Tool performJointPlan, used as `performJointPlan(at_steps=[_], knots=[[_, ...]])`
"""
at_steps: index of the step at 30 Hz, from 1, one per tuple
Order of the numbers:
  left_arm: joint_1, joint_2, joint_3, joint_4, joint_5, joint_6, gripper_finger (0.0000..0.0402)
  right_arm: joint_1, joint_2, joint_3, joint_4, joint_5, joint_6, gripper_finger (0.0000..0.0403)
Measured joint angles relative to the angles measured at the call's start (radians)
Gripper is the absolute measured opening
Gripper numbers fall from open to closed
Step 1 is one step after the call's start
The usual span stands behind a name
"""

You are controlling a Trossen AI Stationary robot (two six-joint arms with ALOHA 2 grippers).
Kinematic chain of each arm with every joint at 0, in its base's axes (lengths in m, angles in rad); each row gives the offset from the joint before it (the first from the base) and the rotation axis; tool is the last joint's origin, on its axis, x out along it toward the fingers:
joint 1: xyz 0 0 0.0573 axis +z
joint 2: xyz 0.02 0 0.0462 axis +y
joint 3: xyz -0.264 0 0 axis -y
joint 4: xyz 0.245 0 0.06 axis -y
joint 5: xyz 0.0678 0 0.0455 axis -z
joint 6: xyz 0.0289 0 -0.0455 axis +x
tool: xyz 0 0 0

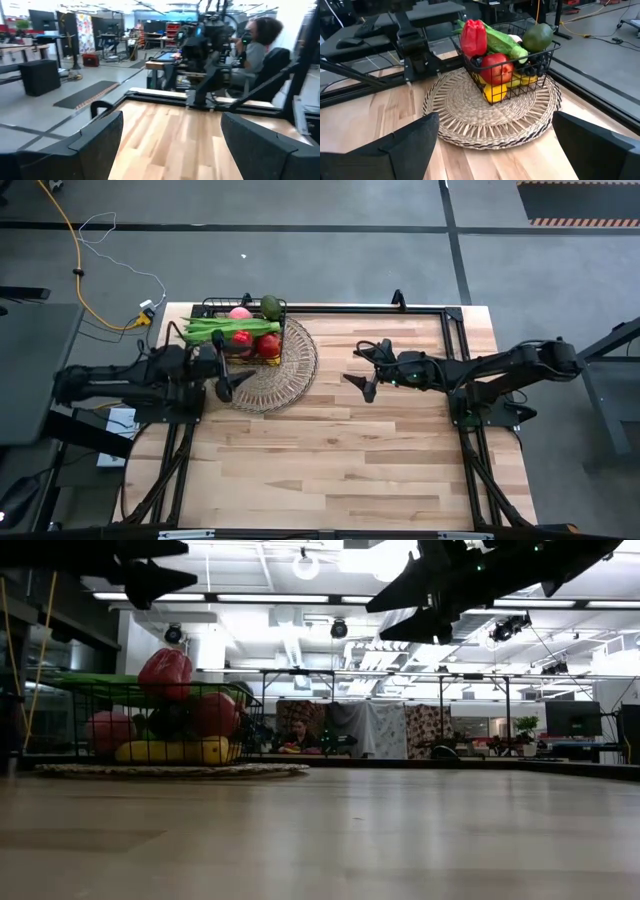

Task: Build produce basket
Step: Return to Home Position

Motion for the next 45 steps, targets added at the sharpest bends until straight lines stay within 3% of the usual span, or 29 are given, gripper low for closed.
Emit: performJointPlan(at_steps=[5, 9, 12, 16, 20, 26, 34, 45], knots=[[0.099, -0.023, 0.0, -0.008, 0.117, -0.045, 0.0326, 0.0, 0.0, 0.0, -0.003, 0.0, 0.0, 0.0378], [0.11, -0.048, 0.0, -0.053, 0.226, -0.127, 0.0326, 0.0, 0.0, 0.0, -0.007, 0.0, 0.004, 0.0378], [0.082, -0.069, -0.011, -0.083, 0.196, -0.184, 0.0323, 0.0, 0.001, 0.0, -0.007, 0.0, 0.005, 0.0378], [0.01, -0.133, -0.096, 0.001, 0.096, -0.191, 0.0308, 0.0, 0.001, 0.0, -0.007, 0.0, 0.007, 0.0378], [-0.058, -0.216, -0.187, 0.086, 0.073, -0.179, 0.0284, 0.0, 0.001, 0.0, -0.007, 0.0, 0.007, 0.0378], [-0.098, -0.31, -0.196, 0.009, 0.073, -0.166, 0.0216, 0.0, 0.001, 0.0, -0.007, 0.0, 0.007, 0.0378], [-0.161, -0.383, -0.196, -0.077, 0.067, -0.117, 0.0018, 0.0, 0.002, 0.0, -0.027, 0.0, 0.129, 0.0378], [-0.202, -0.396, -0.33, 0.046, -0.025, -0.12, 0.0001, 0.0, 0.002, 0.0, -0.031, 0.0, 0.261, 0.0378]])
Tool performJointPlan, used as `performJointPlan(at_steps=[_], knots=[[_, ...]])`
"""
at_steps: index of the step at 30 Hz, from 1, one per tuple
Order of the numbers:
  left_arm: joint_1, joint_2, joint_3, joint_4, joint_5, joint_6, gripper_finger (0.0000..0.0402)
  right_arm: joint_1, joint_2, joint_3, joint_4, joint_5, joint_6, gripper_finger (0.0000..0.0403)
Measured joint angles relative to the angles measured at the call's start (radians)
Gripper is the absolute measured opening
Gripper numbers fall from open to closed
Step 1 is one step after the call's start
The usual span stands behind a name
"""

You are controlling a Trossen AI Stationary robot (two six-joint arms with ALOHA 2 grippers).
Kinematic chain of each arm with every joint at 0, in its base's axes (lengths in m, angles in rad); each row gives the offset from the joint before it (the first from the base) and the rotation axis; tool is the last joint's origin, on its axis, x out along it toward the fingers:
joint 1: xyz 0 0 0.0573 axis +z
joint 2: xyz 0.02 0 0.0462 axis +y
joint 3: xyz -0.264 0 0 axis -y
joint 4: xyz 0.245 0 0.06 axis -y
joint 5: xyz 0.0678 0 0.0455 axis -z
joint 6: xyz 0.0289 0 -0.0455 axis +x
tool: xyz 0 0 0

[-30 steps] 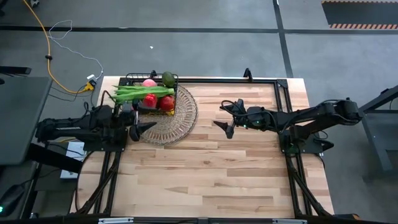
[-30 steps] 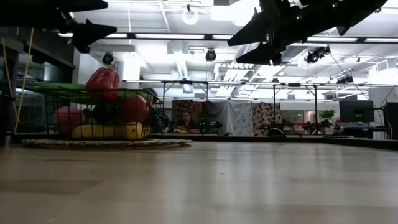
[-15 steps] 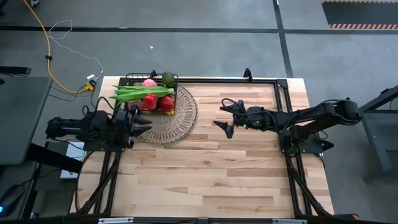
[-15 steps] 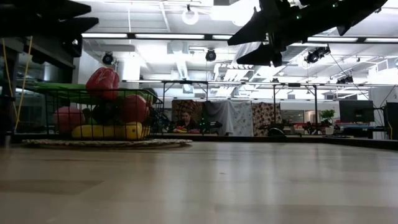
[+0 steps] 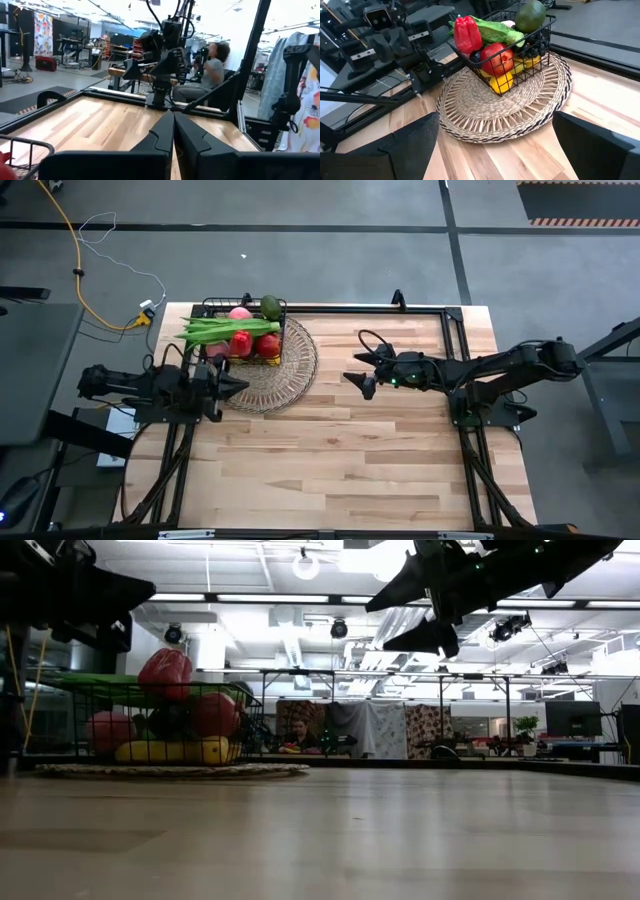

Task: Build produce basket
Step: Return to Home Position

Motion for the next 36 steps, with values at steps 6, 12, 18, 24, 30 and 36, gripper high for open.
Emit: performJointPlan(at_steps=[6, 12, 18, 24, 30, 36], knots=[[0.0, 0.001, 0.0, -0.066, 0.018, -0.003, 0.0, 0.0, 0.0, 0.0, 0.007, 0.0, 0.031, 0.0378], [0.0, 0.001, 0.001, -0.034, 0.037, -0.011, 0.0, 0.0, -0.002, 0.0, -0.021, 0.001, 0.054, 0.0375], [0.001, 0.001, 0.0, -0.052, -0.003, -0.011, 0.0003, 0.017, -0.06, 0.0, -0.238, 0.061, 0.028, 0.0294], [0.001, 0.001, 0.001, -0.052, -0.004, -0.011, 0.0001, 0.04, -0.201, -0.025, -0.49, 0.125, 0.028, 0.0086], [0.001, 0.001, 0.001, -0.053, -0.006, -0.011, 0.0001, 0.041, -0.4, -0.27, -0.311, 0.079, 0.018, 0.0028], [0.001, 0.001, 0.001, -0.053, -0.006, -0.011, 0.0003, 0.015, -0.633, -0.422, -0.192, -0.028, -0.036, 0.0005]])
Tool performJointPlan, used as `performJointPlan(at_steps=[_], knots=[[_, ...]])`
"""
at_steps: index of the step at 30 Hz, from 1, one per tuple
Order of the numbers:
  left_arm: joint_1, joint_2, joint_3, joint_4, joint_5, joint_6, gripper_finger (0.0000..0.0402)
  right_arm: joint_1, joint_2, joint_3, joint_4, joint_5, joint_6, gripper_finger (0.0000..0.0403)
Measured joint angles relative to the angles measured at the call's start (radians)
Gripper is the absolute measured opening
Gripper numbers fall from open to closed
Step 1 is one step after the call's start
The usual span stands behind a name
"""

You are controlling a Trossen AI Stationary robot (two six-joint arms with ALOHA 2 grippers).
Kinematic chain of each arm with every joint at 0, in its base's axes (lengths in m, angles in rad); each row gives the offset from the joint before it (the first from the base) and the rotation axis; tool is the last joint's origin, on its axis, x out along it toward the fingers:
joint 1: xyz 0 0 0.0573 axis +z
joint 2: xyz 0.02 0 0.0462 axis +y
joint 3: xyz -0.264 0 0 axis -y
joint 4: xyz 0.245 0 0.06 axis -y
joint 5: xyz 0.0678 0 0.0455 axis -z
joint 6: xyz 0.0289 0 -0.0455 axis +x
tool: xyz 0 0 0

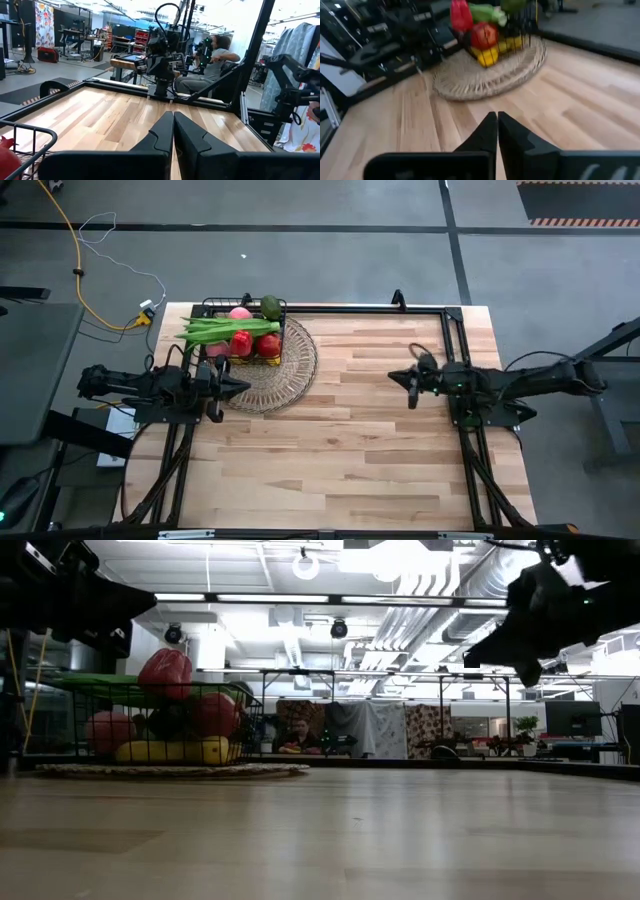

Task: Build produce basket
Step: Return to Home Position

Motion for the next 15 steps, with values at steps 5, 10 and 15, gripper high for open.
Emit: performJointPlan(at_steps=[5, 10, 15], knots=[[0.0, 0.0, 0.0, 0.0, 0.0, 0.0, 0.0003, -0.011, -0.203, -0.044, -0.012, -0.005, -0.066, 0.0003], [0.0, 0.0, 0.0, 0.0, 0.0, 0.0, 0.0003, 0.012, -0.363, -0.105, -0.008, -0.007, -0.105, 0.0004], [0.0, 0.0, 0.0, 0.0, 0.0, 0.0, 0.0003, 0.041, -0.473, -0.184, 0.045, 0.01, -0.139, 0.0001]])
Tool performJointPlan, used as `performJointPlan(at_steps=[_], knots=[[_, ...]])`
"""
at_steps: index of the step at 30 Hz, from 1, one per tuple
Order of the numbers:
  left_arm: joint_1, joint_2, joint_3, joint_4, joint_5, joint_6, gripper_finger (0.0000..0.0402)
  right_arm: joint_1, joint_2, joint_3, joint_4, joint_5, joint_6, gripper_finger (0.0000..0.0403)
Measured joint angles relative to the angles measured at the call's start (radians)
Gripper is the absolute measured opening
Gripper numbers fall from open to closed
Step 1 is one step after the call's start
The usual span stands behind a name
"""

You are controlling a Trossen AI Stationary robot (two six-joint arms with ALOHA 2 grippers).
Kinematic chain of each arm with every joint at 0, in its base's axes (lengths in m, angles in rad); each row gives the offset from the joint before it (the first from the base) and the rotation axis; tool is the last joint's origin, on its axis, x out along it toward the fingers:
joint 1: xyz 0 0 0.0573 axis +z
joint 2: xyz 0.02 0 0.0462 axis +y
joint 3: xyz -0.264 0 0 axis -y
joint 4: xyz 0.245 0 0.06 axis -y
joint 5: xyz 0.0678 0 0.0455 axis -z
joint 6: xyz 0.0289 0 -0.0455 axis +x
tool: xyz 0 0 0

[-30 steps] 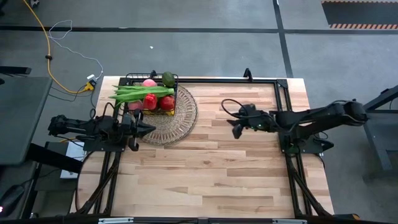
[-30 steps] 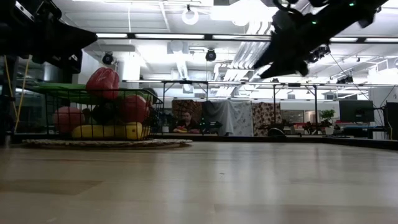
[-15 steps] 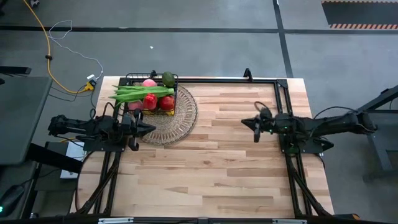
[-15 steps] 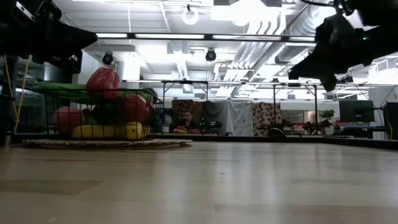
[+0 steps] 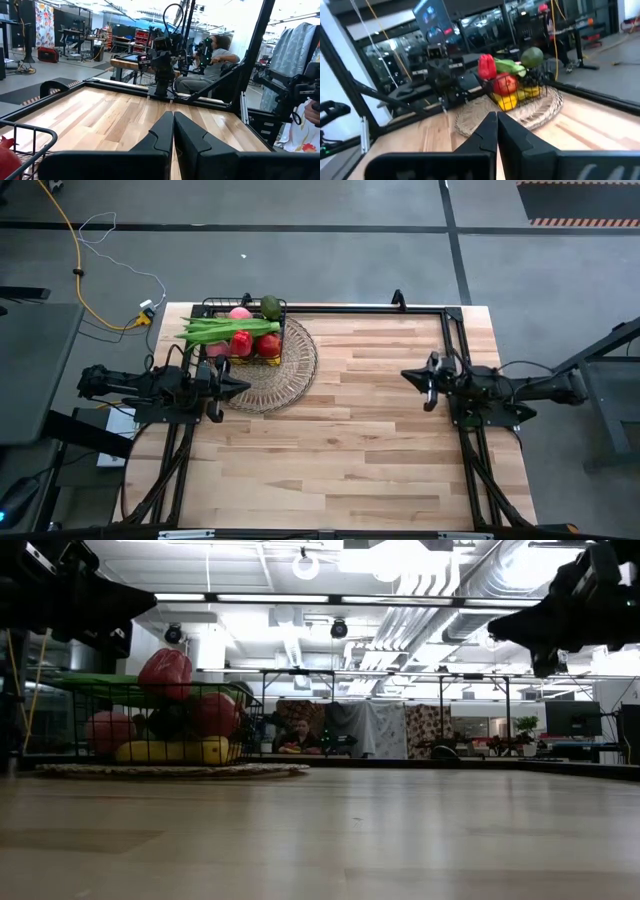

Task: Build produce basket
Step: Return to Home Position

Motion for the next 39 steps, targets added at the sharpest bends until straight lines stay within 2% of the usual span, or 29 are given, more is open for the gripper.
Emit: performJointPlan(at_steps=[6, 13, 17, 19, 32, 39], knots=[[0.0, 0.0, 0.0, 0.0, 0.0, 0.0, 0.0003, 0.026, -0.06, 0.0, -0.011, 0.013, -0.069, 0.0], [0.0, 0.0, 0.0, 0.0, 0.0, 0.0, 0.0003, 0.015, -0.097, 0.001, -0.129, 0.019, -0.181, 0.0], [0.0, 0.0, 0.0, 0.0, 0.0, 0.0, 0.0003, 0.015, -0.095, 0.001, -0.133, 0.012, -0.346, 0.0], [0.0, 0.0, 0.0, 0.0, 0.0, 0.0, 0.0003, 0.016, -0.095, 0.001, -0.134, 0.011, -0.373, 0.0], [0.0, 0.0, 0.0, 0.0, 0.0, 0.0, 0.0003, 0.016, -0.095, 0.002, -0.136, 0.011, -0.116, 0.0], [0.0, 0.0, 0.0, 0.0, 0.0, 0.0, 0.0003, 0.016, -0.095, 0.002, -0.136, 0.011, -0.084, 0.0]])
